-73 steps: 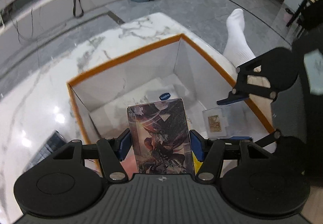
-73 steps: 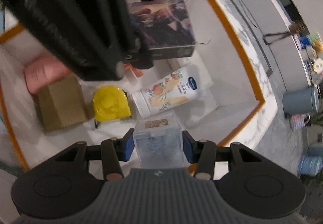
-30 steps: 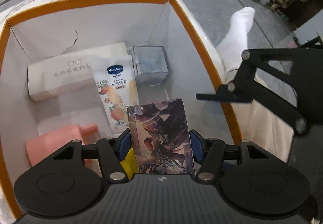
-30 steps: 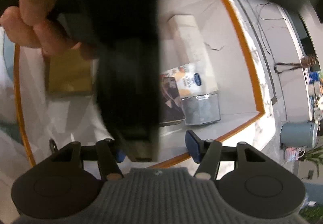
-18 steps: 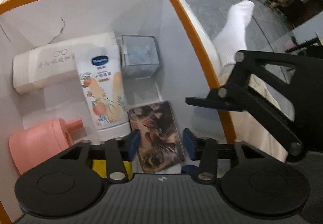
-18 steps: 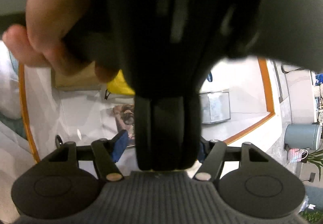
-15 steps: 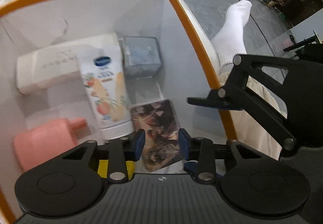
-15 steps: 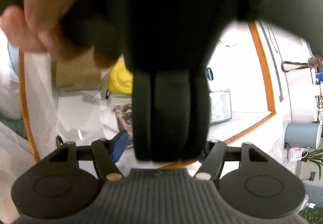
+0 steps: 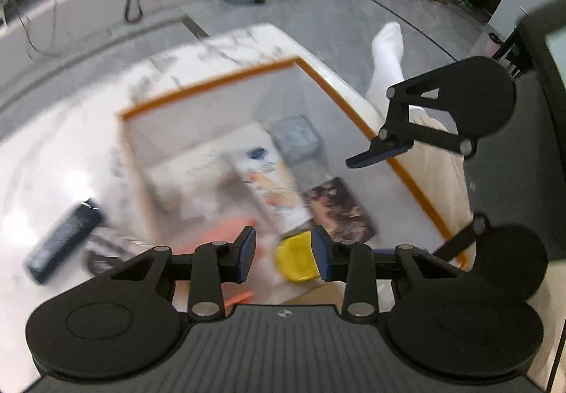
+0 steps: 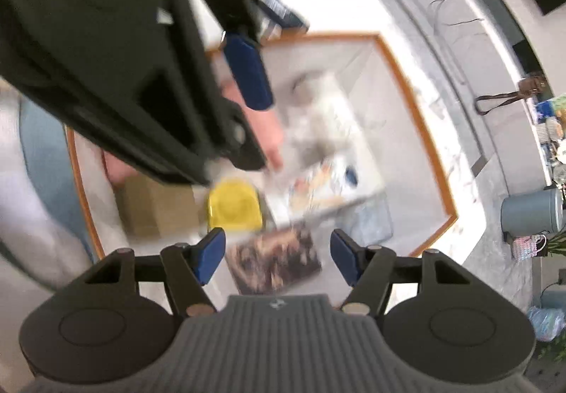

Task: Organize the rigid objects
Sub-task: 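Move the left tool over the black spray can while the right tool approaches the plaid case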

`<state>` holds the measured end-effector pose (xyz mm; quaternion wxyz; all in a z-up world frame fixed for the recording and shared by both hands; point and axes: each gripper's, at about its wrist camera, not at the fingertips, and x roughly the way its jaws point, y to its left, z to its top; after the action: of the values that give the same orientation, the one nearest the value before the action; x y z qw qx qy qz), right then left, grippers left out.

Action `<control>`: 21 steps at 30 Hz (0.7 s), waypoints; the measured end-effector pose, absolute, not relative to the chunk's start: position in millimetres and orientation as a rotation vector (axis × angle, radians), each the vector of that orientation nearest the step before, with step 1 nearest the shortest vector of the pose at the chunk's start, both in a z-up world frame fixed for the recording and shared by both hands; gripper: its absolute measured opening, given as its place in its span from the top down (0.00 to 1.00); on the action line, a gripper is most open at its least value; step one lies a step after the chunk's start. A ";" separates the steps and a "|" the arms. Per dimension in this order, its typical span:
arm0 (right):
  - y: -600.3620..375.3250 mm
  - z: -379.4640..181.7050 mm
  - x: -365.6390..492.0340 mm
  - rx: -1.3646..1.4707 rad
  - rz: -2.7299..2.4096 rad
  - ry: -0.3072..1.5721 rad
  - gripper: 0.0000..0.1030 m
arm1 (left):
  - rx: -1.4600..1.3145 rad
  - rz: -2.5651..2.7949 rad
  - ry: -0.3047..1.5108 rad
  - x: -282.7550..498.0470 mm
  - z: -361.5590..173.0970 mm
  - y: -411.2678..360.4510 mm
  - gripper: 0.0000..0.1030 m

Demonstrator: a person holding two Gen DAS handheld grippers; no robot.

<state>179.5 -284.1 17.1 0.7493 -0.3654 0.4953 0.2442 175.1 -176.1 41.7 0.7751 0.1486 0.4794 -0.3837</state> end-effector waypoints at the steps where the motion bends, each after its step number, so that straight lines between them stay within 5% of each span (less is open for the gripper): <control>1: -278.7 22.5 182.0 -0.784 0.522 1.068 0.43 | 0.336 -0.820 1.023 174.9 46.5 -166.3 0.60; 7: -231.0 51.2 179.7 -0.715 0.539 0.965 0.55 | 0.388 -0.717 0.952 180.5 67.7 -100.8 0.60; 21: -125.0 15.2 239.4 -0.621 0.502 1.028 0.54 | 0.521 -0.646 0.914 215.6 28.0 -8.4 0.60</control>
<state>239.4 -125.0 15.2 0.7955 -0.2891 0.4786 0.2336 215.6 -8.4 28.0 0.8154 0.2444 0.4285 -0.3029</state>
